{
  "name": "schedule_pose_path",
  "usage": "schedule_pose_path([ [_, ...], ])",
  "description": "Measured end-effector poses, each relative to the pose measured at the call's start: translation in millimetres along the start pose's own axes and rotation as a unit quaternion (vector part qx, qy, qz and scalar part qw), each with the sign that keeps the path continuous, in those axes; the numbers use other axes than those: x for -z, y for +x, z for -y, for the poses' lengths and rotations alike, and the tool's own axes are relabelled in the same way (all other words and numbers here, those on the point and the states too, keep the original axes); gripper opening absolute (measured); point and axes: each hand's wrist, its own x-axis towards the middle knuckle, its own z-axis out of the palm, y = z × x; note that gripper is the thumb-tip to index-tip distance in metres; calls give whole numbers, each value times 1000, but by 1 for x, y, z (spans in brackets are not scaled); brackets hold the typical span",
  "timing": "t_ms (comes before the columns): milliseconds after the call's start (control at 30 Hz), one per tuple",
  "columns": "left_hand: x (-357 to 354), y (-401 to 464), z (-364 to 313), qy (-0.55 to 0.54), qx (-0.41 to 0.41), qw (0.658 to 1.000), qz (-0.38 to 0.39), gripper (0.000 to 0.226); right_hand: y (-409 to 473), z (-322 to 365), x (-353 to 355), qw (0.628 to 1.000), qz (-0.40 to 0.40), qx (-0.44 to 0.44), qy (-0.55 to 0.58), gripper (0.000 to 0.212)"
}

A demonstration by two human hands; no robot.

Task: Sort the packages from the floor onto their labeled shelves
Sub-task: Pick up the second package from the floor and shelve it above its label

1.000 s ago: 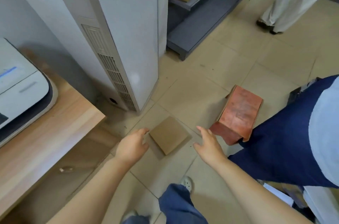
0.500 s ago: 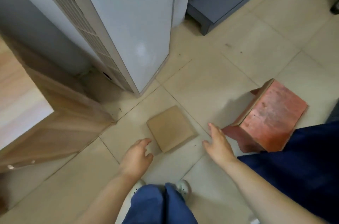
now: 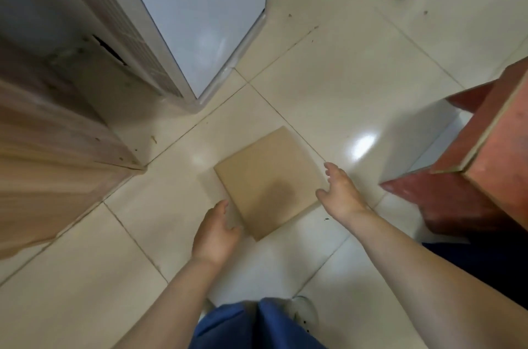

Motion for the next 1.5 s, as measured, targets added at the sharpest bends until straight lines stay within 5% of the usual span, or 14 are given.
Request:
schedule_pose_path([
  [233, -53, 78, 27, -76, 70, 995, -6, 72, 78, -30, -60, 999, 24, -8, -32, 68],
  [500, -73, 104, 38, -166, 92, 982, 22, 83, 98, -38, -76, 984, 52, -80, 153, 72],
  [667, -56, 73, 13, -187, 85, 978, 30, 71, 66, -37, -64, 961, 30, -135, 241, 81],
  [900, 8, -12, -56, -243, 7, 970, -2, 60, -23, -2, 12, 922, -20, -161, 353, 35],
  [1067, 74, -92, -117, -285, -59, 956, -39, 57, -87, 44, 92, 912, -42, -147, 380, 63],
  [1200, 136, -158, -163, -304, -87, 946, -67, 51, -132, 81, 151, 924, -81, -110, 357, 40],
  [1500, 260, -315, -235, -314, -153, 931, -107, 61, -285, 189, 273, 916, -119, -43, 380, 30],
])
